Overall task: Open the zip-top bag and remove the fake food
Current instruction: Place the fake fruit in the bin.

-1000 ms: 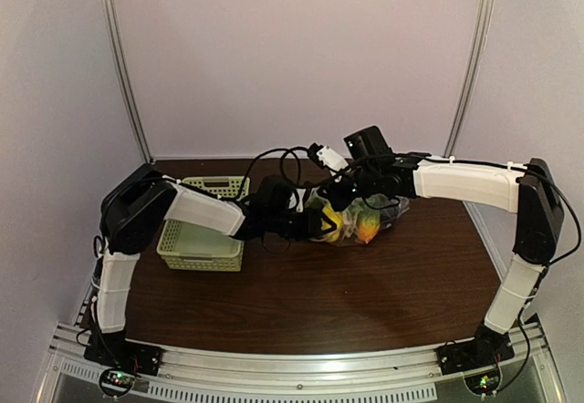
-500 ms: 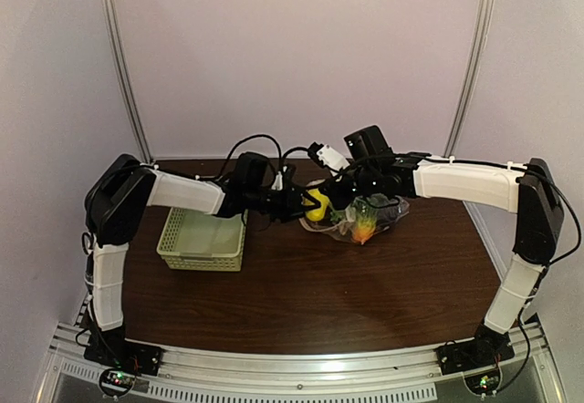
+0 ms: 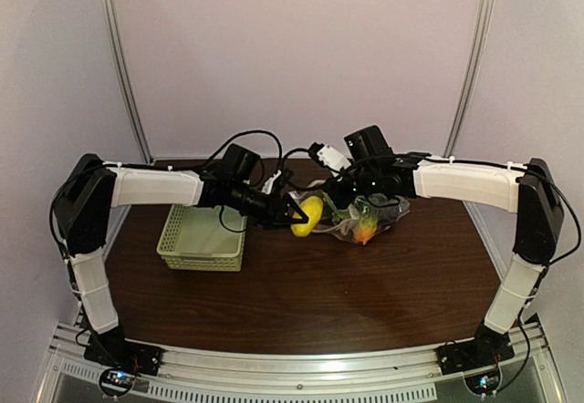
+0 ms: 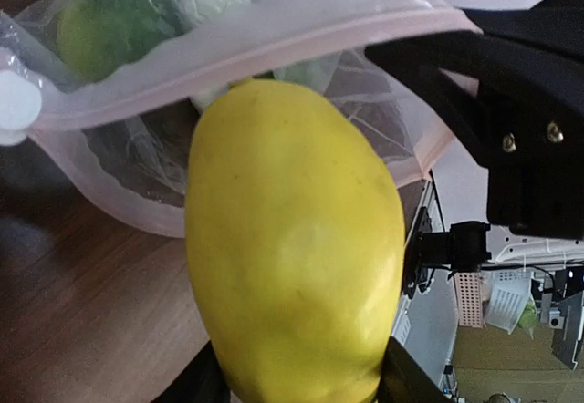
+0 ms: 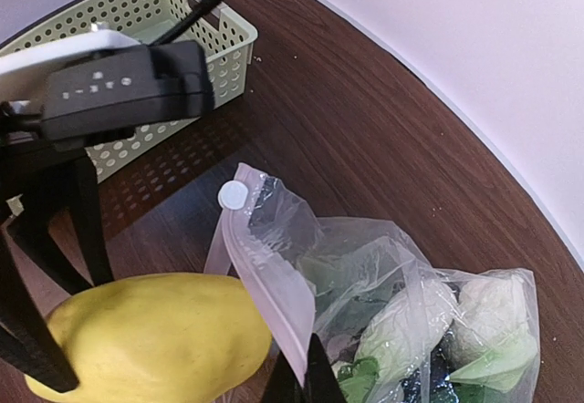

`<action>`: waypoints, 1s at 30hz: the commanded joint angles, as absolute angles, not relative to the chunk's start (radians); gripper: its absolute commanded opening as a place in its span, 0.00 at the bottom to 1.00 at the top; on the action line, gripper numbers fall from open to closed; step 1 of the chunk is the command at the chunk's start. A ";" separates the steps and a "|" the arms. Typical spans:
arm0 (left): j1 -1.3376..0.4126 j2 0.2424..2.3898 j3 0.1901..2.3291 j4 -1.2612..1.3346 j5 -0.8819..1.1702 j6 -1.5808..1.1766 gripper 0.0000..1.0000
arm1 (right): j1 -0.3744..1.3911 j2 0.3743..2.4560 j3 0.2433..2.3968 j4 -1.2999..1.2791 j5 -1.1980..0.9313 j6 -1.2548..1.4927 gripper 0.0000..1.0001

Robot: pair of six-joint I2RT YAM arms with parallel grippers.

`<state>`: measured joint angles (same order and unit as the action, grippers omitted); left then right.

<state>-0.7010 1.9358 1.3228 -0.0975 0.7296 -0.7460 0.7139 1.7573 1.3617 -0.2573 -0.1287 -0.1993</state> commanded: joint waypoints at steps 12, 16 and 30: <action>-0.659 1.664 1.335 -0.620 0.248 -0.351 0.36 | 0.673 1.709 1.320 -0.259 -0.198 -0.204 0.00; -0.624 1.644 1.354 -0.717 0.002 -0.318 0.36 | 0.672 1.692 1.312 -0.255 -0.224 -0.204 0.00; -0.470 1.823 1.400 -0.654 -0.132 -0.285 0.36 | 0.673 1.642 1.307 -0.259 -0.263 -0.189 0.00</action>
